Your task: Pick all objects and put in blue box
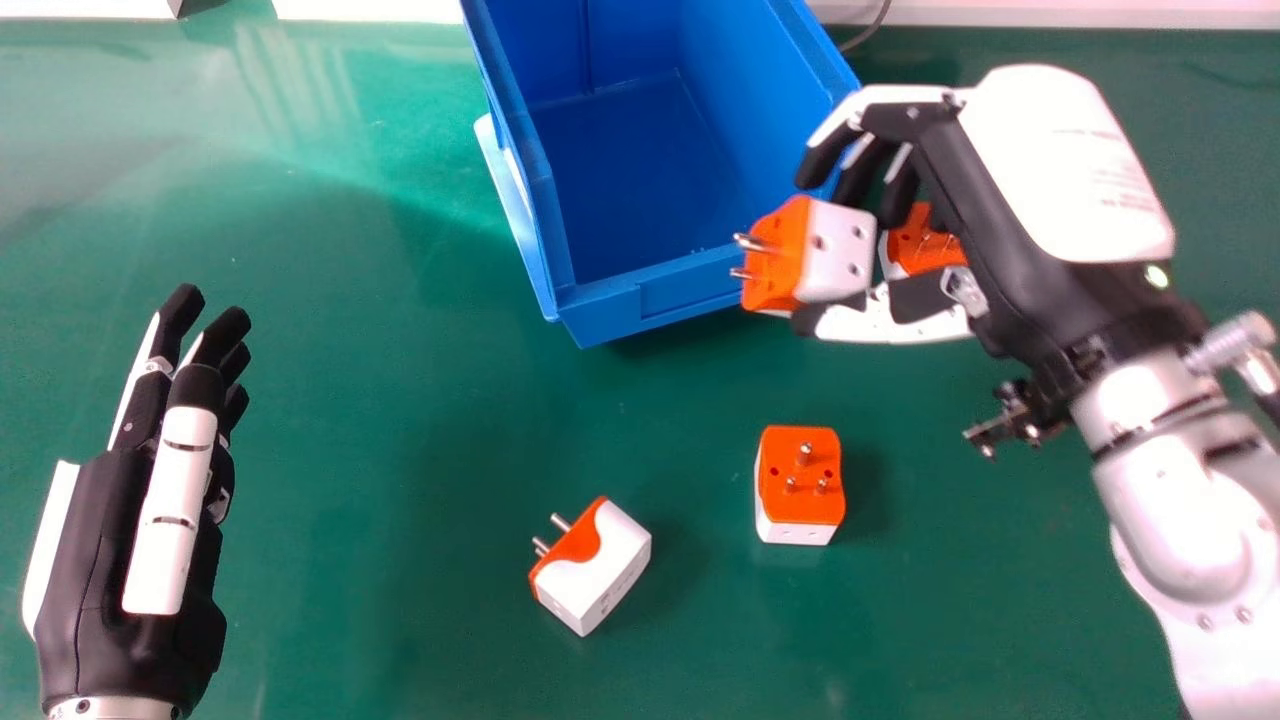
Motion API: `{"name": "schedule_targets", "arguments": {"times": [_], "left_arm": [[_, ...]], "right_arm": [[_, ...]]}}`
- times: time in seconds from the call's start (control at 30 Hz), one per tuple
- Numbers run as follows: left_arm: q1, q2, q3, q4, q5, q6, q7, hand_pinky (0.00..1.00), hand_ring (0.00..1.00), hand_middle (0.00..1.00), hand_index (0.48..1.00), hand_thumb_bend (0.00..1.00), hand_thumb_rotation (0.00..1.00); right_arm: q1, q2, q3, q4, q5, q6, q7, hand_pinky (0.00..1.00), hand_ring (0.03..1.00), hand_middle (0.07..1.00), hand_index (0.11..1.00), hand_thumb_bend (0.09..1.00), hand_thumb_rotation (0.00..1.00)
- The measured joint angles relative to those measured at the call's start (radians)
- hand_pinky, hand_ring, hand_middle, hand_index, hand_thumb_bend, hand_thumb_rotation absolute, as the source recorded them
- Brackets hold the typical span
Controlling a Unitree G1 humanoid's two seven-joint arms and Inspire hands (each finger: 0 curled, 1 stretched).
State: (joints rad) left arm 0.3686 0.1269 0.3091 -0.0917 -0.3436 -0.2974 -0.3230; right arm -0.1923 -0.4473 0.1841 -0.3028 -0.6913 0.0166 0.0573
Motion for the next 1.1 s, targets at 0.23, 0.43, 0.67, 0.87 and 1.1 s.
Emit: {"name": "schedule_targets", "arguments": {"times": [0.23,0.43,0.67,0.87,1.1], "left_arm": [[-0.001,0.0,0.001,0.004,-0.001,-0.001,-0.002,1.0,0.96,0.94,0.96,0.55,0.78],[-0.001,0.001,0.001,0.009,0.01,-0.013,-0.002,1.0,0.96,0.93,0.958,0.54,0.79],[-0.001,0.001,0.002,0.015,0.01,-0.02,-0.003,1.0,0.96,0.93,0.958,0.54,0.8],[-0.005,0.001,0.001,0.025,0.009,-0.02,-0.003,1.0,0.96,0.93,0.951,0.55,0.8],[-0.006,0.001,0.0,0.026,0.009,-0.021,-0.003,1.0,0.95,0.92,0.94,0.57,0.79]], "right_arm": [[-0.119,0.042,0.048,0.101,-0.028,-0.03,0.001,0.28,0.395,0.478,0.551,0.486,0.0],[-0.203,0.083,0.081,0.194,-0.026,-0.05,0.001,0.29,0.405,0.499,0.543,0.487,0.0],[-0.284,0.117,0.104,0.295,-0.044,-0.054,-0.016,0.3,0.418,0.521,0.534,0.488,0.0],[-0.37,0.149,0.117,0.394,-0.06,-0.04,-0.024,0.3,0.416,0.518,0.53,0.489,0.0],[-0.487,0.181,0.132,0.541,-0.062,-0.008,-0.036,0.3,0.418,0.519,0.528,0.49,0.0]]}}
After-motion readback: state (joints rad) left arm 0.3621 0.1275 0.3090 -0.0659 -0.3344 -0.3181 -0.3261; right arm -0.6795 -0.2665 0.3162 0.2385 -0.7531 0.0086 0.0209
